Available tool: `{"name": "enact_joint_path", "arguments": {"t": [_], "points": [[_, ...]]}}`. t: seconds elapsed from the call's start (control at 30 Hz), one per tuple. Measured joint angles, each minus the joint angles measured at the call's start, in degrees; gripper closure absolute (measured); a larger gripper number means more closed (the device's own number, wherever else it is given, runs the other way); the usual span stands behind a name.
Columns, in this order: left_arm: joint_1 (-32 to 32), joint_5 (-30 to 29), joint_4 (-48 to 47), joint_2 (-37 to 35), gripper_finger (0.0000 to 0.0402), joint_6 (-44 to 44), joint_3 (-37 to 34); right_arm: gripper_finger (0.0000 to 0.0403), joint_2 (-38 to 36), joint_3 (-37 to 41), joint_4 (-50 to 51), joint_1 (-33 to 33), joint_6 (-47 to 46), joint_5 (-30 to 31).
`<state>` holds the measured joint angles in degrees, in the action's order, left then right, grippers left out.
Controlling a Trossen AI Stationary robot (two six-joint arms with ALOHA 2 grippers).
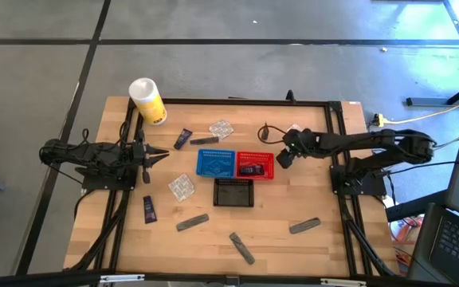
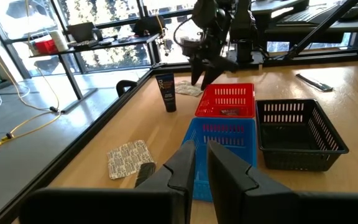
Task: Pick & Place Travel size toiletries
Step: Put the white bandage into the black bin
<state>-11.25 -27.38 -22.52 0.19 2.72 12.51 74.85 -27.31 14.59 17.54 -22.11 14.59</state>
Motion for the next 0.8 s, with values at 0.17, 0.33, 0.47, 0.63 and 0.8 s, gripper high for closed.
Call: {"name": "enact_joint_path", "arguments": {"t": [0.17,0.33,0.47,0.63,0.8], "points": [[-0.01,0.0,0.0,0.02,0.0366,-0.01,-0.01,0.0179,4.84,0.06,-2.33,-0.02,0.2,0.6],[0.01,0.0,0.0,0.0,0.0364,0.0,0.0,0.0188,6.98,-0.19,-3.0,-0.09,0.26,2.12],[0.01,0.0,0.0,0.02,0.0364,0.0,-0.02,0.0212,7.05,-0.17,-3.06,-0.09,1.25,1.86],[0.0,0.0,0.0,0.0,0.0366,0.0,-0.02,0.0264,7.15,-0.17,-3.09,-0.07,2.19,1.61],[0.0,0.0,0.0,0.01,0.0366,0.0,0.0,0.0318,7.21,-0.13,-2.82,0.28,3.12,2.19]]}}
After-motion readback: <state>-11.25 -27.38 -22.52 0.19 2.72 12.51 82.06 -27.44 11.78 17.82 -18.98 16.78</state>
